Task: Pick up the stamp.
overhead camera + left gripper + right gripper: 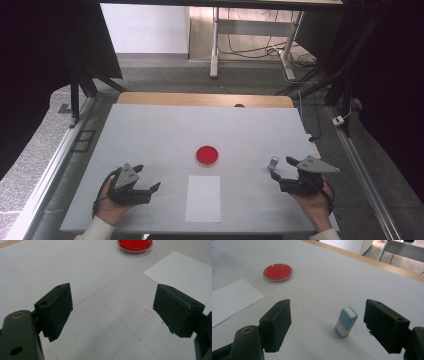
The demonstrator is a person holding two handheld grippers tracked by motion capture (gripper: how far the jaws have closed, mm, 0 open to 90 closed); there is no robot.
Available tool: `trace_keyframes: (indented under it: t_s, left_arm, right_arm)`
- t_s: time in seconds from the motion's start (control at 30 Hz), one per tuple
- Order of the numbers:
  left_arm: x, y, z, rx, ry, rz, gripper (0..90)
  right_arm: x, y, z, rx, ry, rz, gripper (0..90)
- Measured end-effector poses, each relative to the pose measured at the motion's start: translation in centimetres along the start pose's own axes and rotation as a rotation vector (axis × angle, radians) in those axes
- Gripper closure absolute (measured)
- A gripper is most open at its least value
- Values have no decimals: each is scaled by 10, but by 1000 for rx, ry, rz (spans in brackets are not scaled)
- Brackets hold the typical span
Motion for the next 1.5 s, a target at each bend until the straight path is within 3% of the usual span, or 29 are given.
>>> trace_keyframes:
  t_s: [0.2, 0.6, 0.8, 1.2, 1.5]
  left_arm:
    - [1, -1, 2, 4, -1, -4, 161]
    - [3, -2, 4, 9, 4, -3, 164]
    - [2, -2, 5, 14, 3, 1, 164]
    - [2, -4, 7, 25, 4, 0, 164]
    - [3, -4, 7, 28, 2, -1, 164]
  right_arm:
    - [-16, 21, 11, 18, -5, 33, 216]
    - [-38, 19, 27, 53, 14, 41, 252]
    - [-43, 12, 30, 70, 47, 41, 294]
    - [-44, 2, 46, 133, 44, 14, 368]
    - [-43, -5, 54, 155, 75, 9, 453]
Point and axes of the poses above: each handheld gripper's, and its own axes: z roughly forward along the jaws, y roughly out of its top, x roughly to its left, the point moved 5 cm from there along z, roughly forward along the jaws, and after that the axes turned 5 degrees about x, right-handed, at the moved point
